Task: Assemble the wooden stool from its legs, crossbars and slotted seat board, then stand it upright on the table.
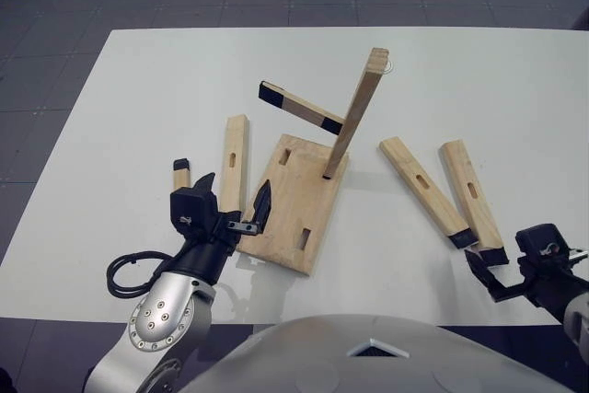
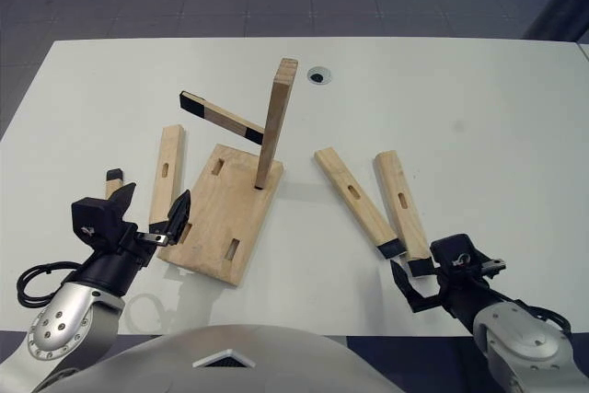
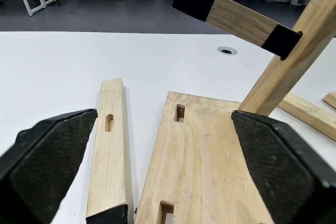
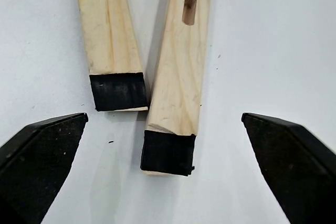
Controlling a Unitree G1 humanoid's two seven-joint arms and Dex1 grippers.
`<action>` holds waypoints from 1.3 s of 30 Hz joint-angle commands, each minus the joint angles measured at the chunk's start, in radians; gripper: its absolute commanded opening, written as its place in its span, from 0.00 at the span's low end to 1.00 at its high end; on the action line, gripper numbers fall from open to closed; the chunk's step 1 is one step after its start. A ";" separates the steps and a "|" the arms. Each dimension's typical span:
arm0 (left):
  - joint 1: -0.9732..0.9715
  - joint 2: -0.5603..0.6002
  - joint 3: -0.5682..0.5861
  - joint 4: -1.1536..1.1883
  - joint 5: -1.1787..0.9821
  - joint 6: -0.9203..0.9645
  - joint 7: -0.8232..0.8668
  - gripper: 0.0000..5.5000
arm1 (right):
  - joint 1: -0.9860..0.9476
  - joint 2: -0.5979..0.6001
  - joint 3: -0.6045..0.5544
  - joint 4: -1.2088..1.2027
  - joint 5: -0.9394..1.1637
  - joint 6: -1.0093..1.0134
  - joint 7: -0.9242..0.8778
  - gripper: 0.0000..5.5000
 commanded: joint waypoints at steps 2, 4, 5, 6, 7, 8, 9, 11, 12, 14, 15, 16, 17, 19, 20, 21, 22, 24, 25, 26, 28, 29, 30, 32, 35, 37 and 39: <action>-0.004 0.066 -0.010 -0.008 -0.054 -0.023 0.057 0.86 | -0.100 0.029 0.061 0.036 -0.007 0.093 -0.031 0.99; -0.007 0.088 -0.006 -0.008 -0.077 -0.030 0.076 0.86 | -0.135 0.037 0.087 0.065 -0.020 0.117 -0.044 0.99; -0.008 0.099 -0.003 -0.008 -0.089 -0.035 0.084 0.86 | -0.147 0.035 0.097 0.075 -0.026 0.124 -0.048 0.99; -0.010 0.111 -0.001 -0.008 -0.100 -0.040 0.093 0.86 | -0.158 0.031 0.106 0.083 -0.033 0.131 -0.050 0.99; -0.010 0.122 -0.001 -0.008 -0.110 -0.047 0.103 0.86 | -0.173 0.022 0.116 0.093 -0.044 0.137 -0.054 0.99; -0.009 0.133 -0.003 -0.008 -0.122 -0.052 0.112 0.86 | -0.190 0.003 0.131 0.106 -0.057 0.144 -0.058 0.99; -0.009 0.144 -0.005 -0.008 -0.134 -0.058 0.120 0.86 | -0.204 -0.031 0.153 0.120 -0.074 0.151 -0.058 0.99; -0.008 0.165 -0.009 -0.008 -0.158 -0.069 0.137 0.86 | -0.218 -0.061 0.163 0.137 -0.089 0.164 -0.047 0.99; -0.007 0.174 -0.011 -0.008 -0.169 -0.076 0.147 0.86 | -0.224 -0.071 0.160 0.141 -0.088 0.174 -0.038 0.99; -0.006 0.190 -0.017 -0.008 -0.189 -0.088 0.165 0.86 | -0.239 -0.094 0.159 0.148 -0.088 0.192 -0.019 0.99; -0.005 0.197 -0.021 -0.008 -0.198 -0.093 0.173 0.86 | -0.248 -0.107 0.160 0.156 -0.088 0.199 -0.010 0.99; -0.005 0.205 -0.025 -0.008 -0.205 -0.098 0.183 0.86 | -0.262 -0.119 0.162 0.170 -0.089 0.204 0.000 0.99; -0.005 0.212 -0.031 -0.008 -0.210 -0.104 0.192 0.86 | -0.279 -0.131 0.167 0.189 -0.092 0.204 0.007 0.99; -0.003 0.224 -0.043 -0.008 -0.215 -0.118 0.208 0.86 | -0.309 -0.147 0.180 0.219 -0.097 0.202 0.018 0.99; -0.003 0.230 -0.049 -0.008 -0.218 -0.121 0.215 0.86 | -0.317 -0.148 0.186 0.226 -0.098 0.205 0.021 0.99; -0.002 0.237 -0.053 -0.008 -0.222 -0.124 0.219 0.86 | -0.320 -0.148 0.192 0.229 -0.095 0.212 0.024 0.99; -0.001 0.245 -0.057 -0.008 -0.227 -0.129 0.224 0.86 | -0.318 -0.149 0.197 0.228 -0.095 0.217 0.028 0.99; 0.002 0.260 -0.064 -0.008 -0.234 -0.142 0.235 0.86 | -0.304 -0.163 0.203 0.229 -0.090 0.219 0.049 0.95; 0.002 0.266 -0.067 -0.008 -0.237 -0.146 0.240 0.86 | -0.293 -0.178 0.209 0.230 -0.086 0.215 0.067 0.94; 0.001 0.270 -0.072 -0.008 -0.241 -0.148 0.245 0.86 | -0.275 -0.202 0.214 0.230 -0.081 0.209 0.093 0.89; -0.003 0.277 -0.082 -0.008 -0.247 -0.151 0.255 0.86 | -0.246 -0.237 0.216 0.244 -0.079 0.192 0.135 0.89; -0.005 0.281 -0.085 -0.008 -0.252 -0.151 0.258 0.86 | -0.234 -0.251 0.215 0.251 -0.083 0.181 0.151 0.89; -0.006 0.285 -0.088 -0.008 -0.257 -0.152 0.261 0.86 | -0.220 -0.272 0.213 0.256 -0.088 0.167 0.169 0.89; -0.005 0.290 -0.093 -0.008 -0.260 -0.158 0.268 0.86 | -0.213 -0.325 0.213 0.278 -0.101 0.127 0.209 0.89; -0.007 0.295 -0.102 -0.008 -0.265 -0.164 0.275 0.86 | -0.227 -0.363 0.213 0.340 -0.115 0.083 0.246 0.89; -0.008 0.303 -0.105 -0.008 -0.270 -0.168 0.278 0.86 | -0.234 -0.366 0.214 0.353 -0.118 0.072 0.255 0.89; -0.006 0.311 -0.108 -0.008 -0.271 -0.175 0.282 0.86 | -0.234 -0.359 0.223 0.358 -0.120 0.065 0.256 0.89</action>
